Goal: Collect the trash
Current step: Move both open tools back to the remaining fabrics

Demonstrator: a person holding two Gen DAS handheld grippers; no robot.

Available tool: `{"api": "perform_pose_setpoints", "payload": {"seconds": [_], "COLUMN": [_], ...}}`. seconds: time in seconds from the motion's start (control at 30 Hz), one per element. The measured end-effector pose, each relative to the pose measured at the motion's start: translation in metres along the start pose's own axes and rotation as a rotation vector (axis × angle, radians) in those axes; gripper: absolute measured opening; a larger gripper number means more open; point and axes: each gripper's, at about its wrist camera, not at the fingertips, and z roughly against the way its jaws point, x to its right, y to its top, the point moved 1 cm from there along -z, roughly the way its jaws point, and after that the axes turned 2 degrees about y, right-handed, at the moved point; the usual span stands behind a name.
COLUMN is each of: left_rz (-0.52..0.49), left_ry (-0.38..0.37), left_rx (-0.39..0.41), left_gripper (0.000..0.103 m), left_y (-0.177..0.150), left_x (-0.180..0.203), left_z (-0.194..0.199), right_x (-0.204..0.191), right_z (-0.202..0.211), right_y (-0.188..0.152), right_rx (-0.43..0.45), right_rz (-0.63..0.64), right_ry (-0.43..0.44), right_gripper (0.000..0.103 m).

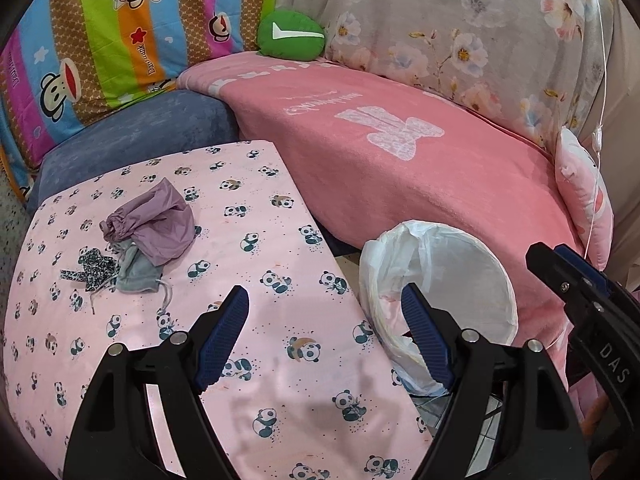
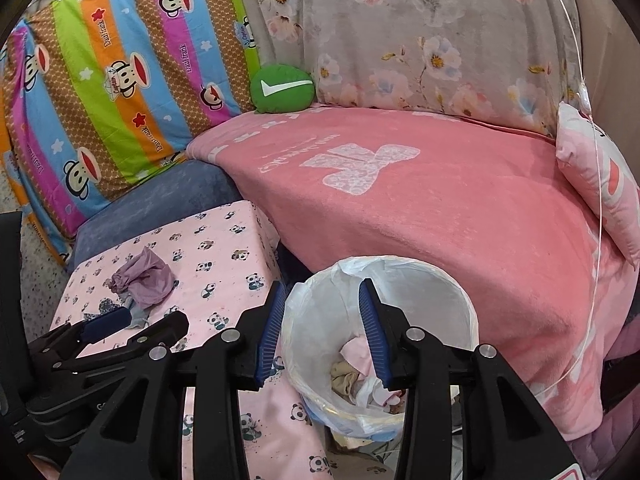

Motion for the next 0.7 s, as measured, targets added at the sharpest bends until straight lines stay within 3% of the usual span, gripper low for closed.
{"api": "perform_pose_setpoints", "payload": {"seconds": [0.63,0.7], "left_rz": [0.119,0.135], "left_ry": [0.052,0.064], "left_rx": [-0.005,-0.011], "left_gripper": [0.075,0.076], "left_y": [-0.013,-0.015], "left_x": [-0.075,-0.087], "left_z": [0.01,0.009], "right_x": [-0.074,-0.082], "right_z": [-0.009,-0.014], "right_y": [-0.005,-0.007], "right_rx": [-0.04,-0.056], "right_rz": [0.107,0.101], "right_ry": [0.053,0.076], "right_gripper": [0.04,0.045]}}
